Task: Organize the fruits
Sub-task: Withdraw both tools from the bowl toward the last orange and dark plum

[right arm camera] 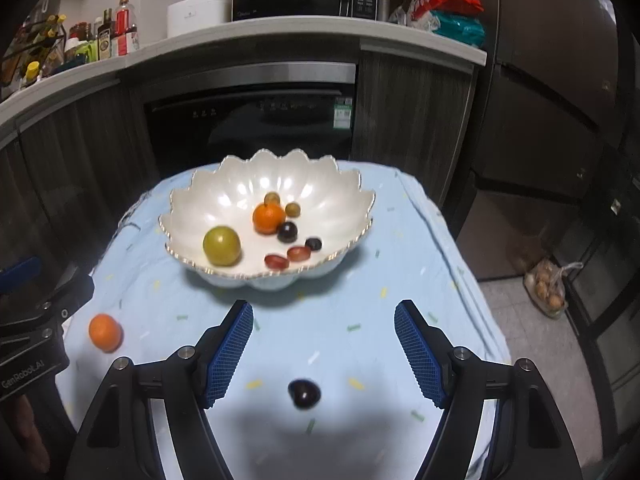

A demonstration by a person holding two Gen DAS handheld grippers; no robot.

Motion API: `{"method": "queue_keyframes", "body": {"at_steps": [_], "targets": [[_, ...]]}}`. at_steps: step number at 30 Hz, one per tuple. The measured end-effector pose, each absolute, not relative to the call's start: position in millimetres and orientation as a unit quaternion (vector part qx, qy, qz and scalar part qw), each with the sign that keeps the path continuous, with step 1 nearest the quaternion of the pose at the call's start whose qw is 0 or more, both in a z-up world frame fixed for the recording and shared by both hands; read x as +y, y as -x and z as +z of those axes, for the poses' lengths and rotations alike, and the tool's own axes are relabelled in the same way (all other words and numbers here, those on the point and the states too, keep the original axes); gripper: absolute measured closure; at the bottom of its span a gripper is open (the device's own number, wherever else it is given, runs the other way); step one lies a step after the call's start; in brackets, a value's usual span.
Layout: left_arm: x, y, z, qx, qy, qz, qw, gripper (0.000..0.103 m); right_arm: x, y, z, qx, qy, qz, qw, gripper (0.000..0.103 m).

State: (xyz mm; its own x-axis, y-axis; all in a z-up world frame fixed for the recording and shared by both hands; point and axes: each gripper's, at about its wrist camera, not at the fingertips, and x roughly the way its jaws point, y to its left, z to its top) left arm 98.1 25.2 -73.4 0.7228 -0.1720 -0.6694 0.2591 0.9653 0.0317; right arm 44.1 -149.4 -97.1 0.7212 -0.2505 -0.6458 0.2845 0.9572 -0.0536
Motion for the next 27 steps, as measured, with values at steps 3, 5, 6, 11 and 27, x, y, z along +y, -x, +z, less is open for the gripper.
{"method": "queue_keyframes", "body": {"at_steps": [3,5,6,11,27], "targets": [[31,-93,-82,0.361,-0.058,-0.115,0.923,0.011,-145,-39,-103,0.351,-0.031,-0.139,0.925,0.023],[33,-89,-87,0.364,-0.063,-0.113,0.922,0.011,-142,-35,-106,0.348,-0.032,-0.138,0.927,0.02],[34,-88,-88,0.365,-0.063,-0.113,0.922,0.011,-141,-34,-107,0.349,-0.032,-0.138,0.926,0.02],[38,-81,-97,0.36,-0.071,-0.105,0.924,0.009,-138,-30,-117,0.36,-0.033,-0.142,0.922,0.02],[46,-86,-128,0.391,-0.078,-0.072,0.914,0.009,-140,-27,-142,0.386,-0.035,-0.182,0.904,0.02]]}}
